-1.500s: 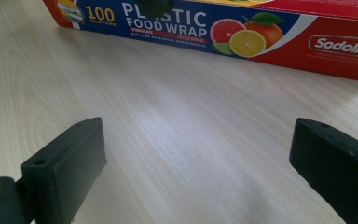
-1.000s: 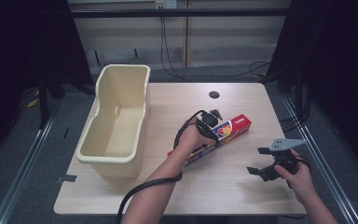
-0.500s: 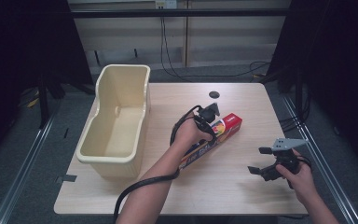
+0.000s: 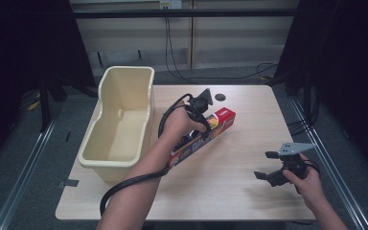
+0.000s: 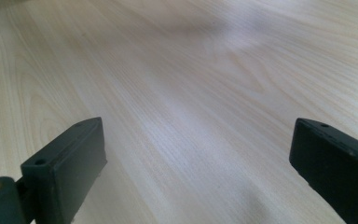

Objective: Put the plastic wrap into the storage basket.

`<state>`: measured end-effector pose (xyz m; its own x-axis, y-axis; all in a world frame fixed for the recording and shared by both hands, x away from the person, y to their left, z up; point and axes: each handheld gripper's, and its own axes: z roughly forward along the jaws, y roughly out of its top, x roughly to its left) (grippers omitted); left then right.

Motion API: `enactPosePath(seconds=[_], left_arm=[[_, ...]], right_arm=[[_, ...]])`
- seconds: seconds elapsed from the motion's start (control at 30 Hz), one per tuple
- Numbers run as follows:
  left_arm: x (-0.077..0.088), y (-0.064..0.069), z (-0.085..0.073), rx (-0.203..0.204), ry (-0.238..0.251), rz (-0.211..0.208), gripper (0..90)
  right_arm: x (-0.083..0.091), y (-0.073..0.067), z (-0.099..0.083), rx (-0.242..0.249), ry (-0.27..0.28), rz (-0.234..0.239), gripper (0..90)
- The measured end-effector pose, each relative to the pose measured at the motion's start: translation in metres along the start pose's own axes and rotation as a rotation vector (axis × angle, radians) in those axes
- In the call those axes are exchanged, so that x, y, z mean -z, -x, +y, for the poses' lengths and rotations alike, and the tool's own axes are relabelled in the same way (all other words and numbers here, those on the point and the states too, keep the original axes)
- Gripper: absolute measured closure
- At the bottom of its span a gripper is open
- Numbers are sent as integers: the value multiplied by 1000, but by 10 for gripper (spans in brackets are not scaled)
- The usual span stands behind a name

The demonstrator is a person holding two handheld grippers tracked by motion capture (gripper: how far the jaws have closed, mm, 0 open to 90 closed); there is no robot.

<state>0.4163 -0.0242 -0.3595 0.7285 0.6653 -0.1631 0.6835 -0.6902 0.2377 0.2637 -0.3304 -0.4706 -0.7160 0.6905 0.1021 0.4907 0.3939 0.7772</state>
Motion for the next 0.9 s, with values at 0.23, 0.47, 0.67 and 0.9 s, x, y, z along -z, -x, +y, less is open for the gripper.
enactPosePath(seconds=[0.23,0.47,0.67,0.9], left_arm=[[17,-10,-6,52,-8,2,405],[34,-17,-6,86,2,22,405],[50,-23,-8,106,4,32,405],[66,-29,-10,146,14,31,405]], right_arm=[[-1,-1,0,0,0,4,34],[-1,-2,1,2,-4,4,34],[-3,-2,0,3,-16,10,33],[-2,-2,0,-2,-11,9,33]])
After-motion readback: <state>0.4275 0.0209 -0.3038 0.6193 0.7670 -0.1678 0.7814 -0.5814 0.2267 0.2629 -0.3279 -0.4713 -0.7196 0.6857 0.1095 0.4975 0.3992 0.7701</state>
